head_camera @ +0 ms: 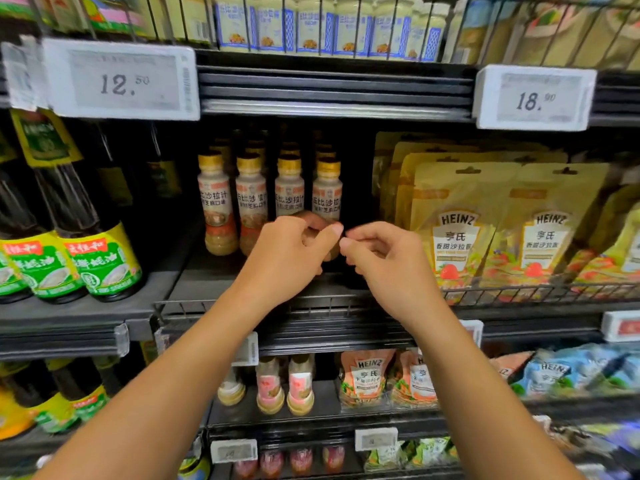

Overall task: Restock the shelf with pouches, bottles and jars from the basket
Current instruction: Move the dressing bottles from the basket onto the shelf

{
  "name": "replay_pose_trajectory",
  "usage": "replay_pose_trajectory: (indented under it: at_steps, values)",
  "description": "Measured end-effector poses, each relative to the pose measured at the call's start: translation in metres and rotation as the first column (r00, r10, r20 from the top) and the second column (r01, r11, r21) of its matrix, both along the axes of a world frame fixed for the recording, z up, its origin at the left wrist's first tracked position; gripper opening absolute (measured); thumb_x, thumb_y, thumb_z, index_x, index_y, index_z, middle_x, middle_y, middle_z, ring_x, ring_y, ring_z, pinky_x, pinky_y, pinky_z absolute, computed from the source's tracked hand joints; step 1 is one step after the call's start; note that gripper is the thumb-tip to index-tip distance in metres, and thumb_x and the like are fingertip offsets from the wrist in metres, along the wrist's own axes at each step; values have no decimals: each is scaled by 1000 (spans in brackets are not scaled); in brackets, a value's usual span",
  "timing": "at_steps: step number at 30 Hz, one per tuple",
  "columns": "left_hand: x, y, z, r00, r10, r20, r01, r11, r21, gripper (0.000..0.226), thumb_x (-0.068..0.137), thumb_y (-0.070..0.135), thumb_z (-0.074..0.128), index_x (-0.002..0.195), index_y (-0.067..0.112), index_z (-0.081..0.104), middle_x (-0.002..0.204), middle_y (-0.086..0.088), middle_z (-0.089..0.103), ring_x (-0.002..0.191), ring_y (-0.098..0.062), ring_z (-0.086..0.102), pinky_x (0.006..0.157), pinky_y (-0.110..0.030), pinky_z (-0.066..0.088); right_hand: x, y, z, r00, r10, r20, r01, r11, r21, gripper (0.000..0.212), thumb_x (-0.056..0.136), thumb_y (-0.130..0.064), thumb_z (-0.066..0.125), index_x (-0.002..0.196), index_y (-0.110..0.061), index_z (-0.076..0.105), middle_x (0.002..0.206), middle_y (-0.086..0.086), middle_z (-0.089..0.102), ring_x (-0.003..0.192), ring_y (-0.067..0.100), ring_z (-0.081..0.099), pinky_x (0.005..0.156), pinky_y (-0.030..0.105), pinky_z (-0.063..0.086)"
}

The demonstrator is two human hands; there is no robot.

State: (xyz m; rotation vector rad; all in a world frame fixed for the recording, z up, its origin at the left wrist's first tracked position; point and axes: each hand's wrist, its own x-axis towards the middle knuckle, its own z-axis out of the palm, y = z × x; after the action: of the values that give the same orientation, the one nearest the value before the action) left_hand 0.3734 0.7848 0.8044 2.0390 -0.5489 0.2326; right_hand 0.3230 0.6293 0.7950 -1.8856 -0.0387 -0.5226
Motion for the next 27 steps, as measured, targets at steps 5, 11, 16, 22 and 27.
replay_pose_trajectory:
  at_steps: [5, 11, 16, 22, 27]
  values:
    - [-17, -12, 1, 977, -206, -49, 197, 970, -145, 17, 96, 39, 60, 98, 25, 69, 73, 8, 73, 59, -10, 69, 49, -20, 52, -30, -1, -3, 994, -91, 57, 86, 993, 87, 5, 90, -19, 72, 91, -24, 72, 82, 1, 74, 83, 17, 71, 78, 40, 60]
    - [-34, -22, -10, 891, -449, -72, 423, 876, -230, 12, 95, 36, 61, 90, 30, 69, 72, 2, 72, 59, -15, 69, 50, -23, 53, -73, 0, -10, 970, -231, 79, 215, 961, 175, 5, 91, -11, 70, 93, -15, 73, 82, 5, 75, 80, 15, 73, 69, 25, 58]
    - [-54, -39, -26, 784, -610, -120, 562, 778, -281, 18, 83, 52, 58, 86, 37, 68, 72, 2, 72, 58, -13, 67, 51, -23, 53, -118, -4, -26, 921, -389, 30, 373, 899, 228, 6, 91, -12, 70, 90, -17, 73, 81, 4, 75, 75, 13, 72, 65, 20, 56]
    - [-86, -73, -51, 635, -732, -247, 660, 680, -320, 10, 91, 40, 62, 87, 33, 69, 72, -1, 73, 57, -13, 66, 51, -24, 52, -174, -18, -45, 823, -568, -17, 551, 791, 268, 9, 90, -11, 72, 88, -19, 74, 80, 4, 76, 75, 18, 73, 64, 22, 56]
    - [-118, -114, -64, 512, -804, -303, 733, 593, -332, 12, 96, 28, 62, 87, 26, 70, 72, -6, 72, 58, -14, 63, 50, -25, 51, -225, -39, -58, 721, -690, -64, 670, 670, 319, 12, 91, -10, 70, 86, -20, 74, 76, 5, 76, 70, 14, 70, 60, 20, 54]
